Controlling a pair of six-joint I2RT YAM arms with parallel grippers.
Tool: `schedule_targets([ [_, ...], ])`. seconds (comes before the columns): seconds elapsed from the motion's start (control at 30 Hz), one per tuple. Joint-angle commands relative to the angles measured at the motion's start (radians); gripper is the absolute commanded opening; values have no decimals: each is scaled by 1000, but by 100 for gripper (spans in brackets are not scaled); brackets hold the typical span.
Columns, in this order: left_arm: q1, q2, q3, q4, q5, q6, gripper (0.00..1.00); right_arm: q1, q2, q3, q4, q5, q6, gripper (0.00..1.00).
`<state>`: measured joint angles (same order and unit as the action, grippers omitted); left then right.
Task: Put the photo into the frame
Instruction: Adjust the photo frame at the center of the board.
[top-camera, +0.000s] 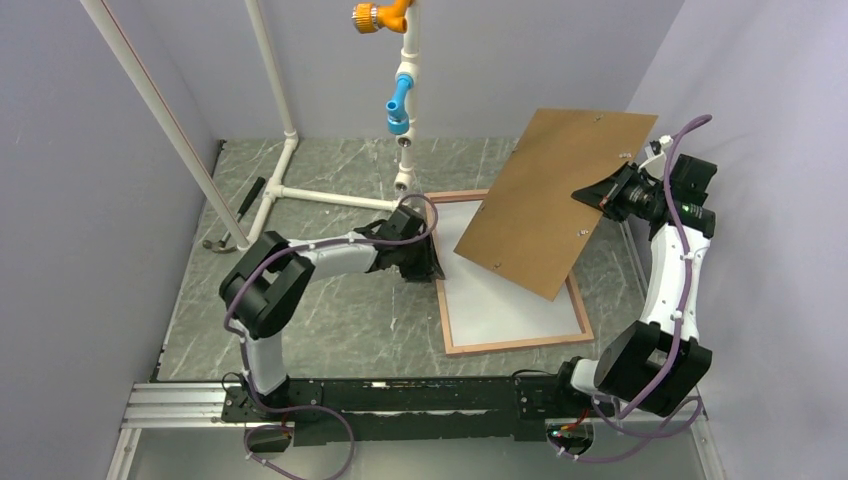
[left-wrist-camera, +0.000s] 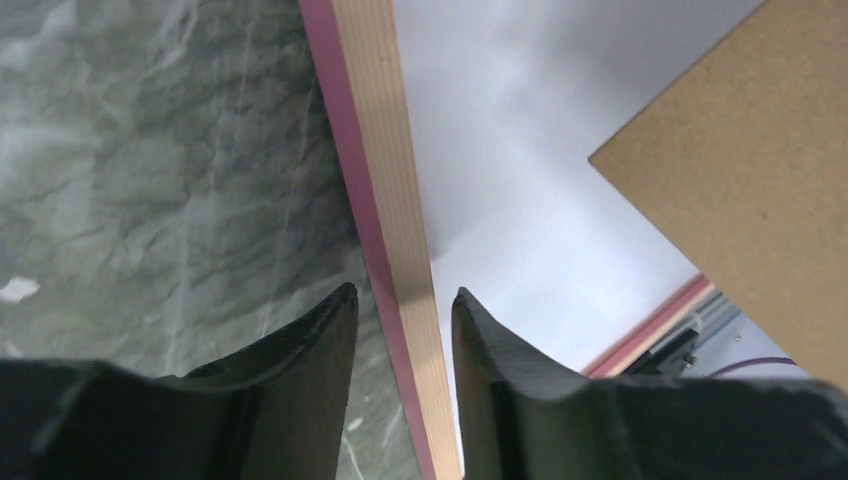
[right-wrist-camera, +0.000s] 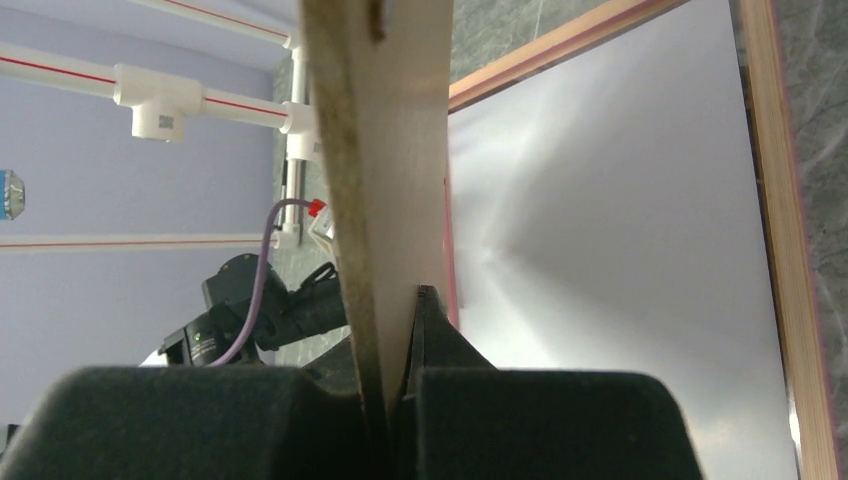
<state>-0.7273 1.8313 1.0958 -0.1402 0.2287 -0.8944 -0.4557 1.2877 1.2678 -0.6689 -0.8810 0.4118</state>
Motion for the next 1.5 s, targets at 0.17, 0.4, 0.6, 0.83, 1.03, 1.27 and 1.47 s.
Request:
schedule_targets([
  [0.17,-33,106,129,-128,-112,83,18,-8,14,33,34,-70,16,0],
  [0.4,21,114,246,-294,-187,259,5,-7,39,-13,64,-103,15,0],
  [0.6,71,108,273,-326,-128,408,38,5,58,-69,74,-134,1,0],
  [0.83,73,-31,173,-311,-83,377,68,46,19,-201,97,-182,14,0],
  [1.03,103,-124,89,-320,-83,362,59,91,-16,-317,82,-201,14,0],
  [1.27,135,-145,13,-269,-25,351,41,168,-80,-442,121,-201,75,0],
  [1.47,137,-132,-5,-241,-3,349,35,185,-82,-498,174,-180,96,0],
])
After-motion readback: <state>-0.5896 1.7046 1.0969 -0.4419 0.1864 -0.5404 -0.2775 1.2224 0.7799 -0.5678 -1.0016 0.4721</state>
